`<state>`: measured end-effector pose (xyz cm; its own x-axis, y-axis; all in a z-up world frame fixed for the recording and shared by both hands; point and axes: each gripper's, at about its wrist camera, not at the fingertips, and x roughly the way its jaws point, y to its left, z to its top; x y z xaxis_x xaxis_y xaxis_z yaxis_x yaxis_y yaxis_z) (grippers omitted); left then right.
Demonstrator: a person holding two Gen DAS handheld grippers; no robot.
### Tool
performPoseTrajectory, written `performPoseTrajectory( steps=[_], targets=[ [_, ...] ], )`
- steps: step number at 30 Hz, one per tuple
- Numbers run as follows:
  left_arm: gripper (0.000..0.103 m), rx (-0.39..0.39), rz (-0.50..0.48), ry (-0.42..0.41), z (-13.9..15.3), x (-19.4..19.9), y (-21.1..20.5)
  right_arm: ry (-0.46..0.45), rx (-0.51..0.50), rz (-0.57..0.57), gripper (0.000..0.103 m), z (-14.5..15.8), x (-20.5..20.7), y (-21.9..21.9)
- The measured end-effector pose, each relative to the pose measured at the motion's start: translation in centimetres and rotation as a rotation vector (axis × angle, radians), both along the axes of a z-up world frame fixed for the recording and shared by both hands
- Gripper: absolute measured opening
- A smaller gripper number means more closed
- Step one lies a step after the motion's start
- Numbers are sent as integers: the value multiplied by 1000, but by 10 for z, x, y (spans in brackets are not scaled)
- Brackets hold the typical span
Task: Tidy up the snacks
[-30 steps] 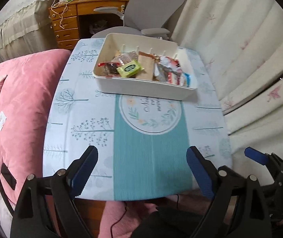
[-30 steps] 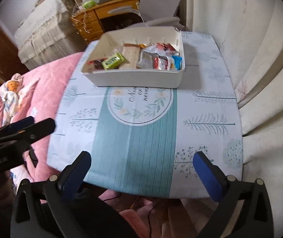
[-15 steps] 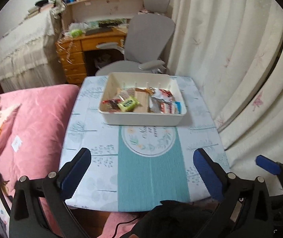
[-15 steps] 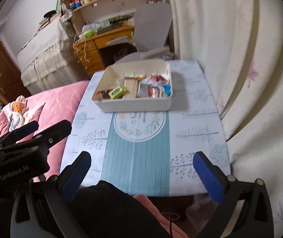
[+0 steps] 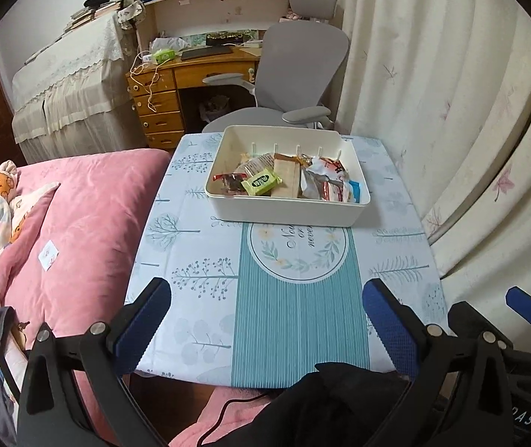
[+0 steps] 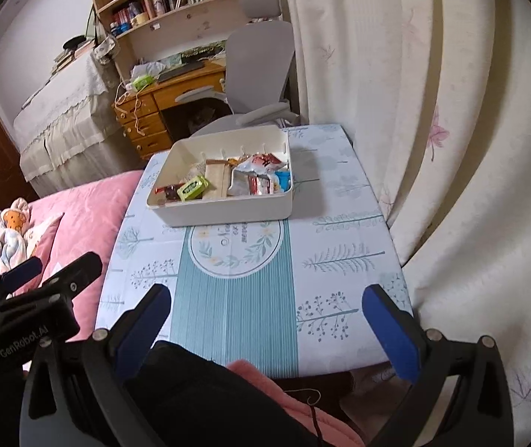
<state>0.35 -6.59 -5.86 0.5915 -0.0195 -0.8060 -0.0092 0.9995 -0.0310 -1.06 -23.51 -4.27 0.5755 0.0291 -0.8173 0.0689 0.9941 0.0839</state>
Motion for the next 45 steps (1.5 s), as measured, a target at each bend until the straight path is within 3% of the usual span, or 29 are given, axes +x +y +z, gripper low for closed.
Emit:
performPoseTrajectory(
  steps=[12,45],
  targets=[
    [102,38,-39,12,-1,4,-16,17,45,-20,103,-10,-2,-10],
    [102,88,-58,63,-8,10,-22,75,54,-28,103,-18,6,-22]
  ],
)
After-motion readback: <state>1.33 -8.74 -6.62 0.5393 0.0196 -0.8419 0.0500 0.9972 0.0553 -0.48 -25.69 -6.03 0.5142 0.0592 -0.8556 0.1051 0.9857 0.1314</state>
